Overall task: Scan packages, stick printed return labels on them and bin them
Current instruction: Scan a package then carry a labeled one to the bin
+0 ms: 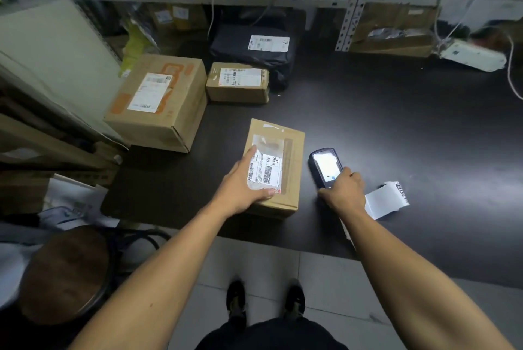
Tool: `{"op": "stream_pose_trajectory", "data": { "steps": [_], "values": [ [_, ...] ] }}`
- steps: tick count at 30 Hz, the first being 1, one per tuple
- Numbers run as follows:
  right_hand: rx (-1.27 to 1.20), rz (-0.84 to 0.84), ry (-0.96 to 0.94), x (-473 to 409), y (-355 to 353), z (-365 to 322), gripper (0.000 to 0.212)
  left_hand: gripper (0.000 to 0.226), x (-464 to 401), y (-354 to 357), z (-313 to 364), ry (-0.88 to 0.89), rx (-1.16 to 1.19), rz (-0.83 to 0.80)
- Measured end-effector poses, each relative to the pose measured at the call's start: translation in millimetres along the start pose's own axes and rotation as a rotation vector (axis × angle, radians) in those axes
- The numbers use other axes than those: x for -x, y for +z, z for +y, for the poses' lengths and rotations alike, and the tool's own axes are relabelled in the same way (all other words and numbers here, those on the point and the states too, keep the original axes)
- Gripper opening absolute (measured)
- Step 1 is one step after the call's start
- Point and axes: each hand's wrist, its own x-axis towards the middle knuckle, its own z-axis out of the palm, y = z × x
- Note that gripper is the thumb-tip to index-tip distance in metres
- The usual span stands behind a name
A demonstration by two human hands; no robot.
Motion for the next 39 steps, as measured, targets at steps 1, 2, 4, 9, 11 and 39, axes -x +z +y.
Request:
{"op": "stream_pose_trajectory", "data": {
  "steps": [1,2,4,9,11,39],
  "values": [
    [-0.01,0.0,-0.014,0,-3,0,0.067,0.113,0,-2,0,-0.01,-0.002,0.001],
    [-0.024,-0.003,-0.022,-1,-7,1,0.068,0.113,0,-4,1,-0.018,-0.007,0.003],
    [-0.067,0.0,-0.041,-1,-17,0,0.071,0.115,-2,-11,1,-0.021,-0.038,0.009],
    [-0.104,-0.027,-0.24,9,-52,-7,0.082,0.117,-8,-41,13,0.022,-0.252,0.019],
    [-0.019,-0.092,-0.351,18,-68,-11,0.088,0.115,-10,-51,21,0.04,-0.391,0.015],
    [0.03,-0.144,-0.369,56,-69,-25,0.076,0.115,-21,-59,27,0.058,-0.546,0.007]
  ]
}}
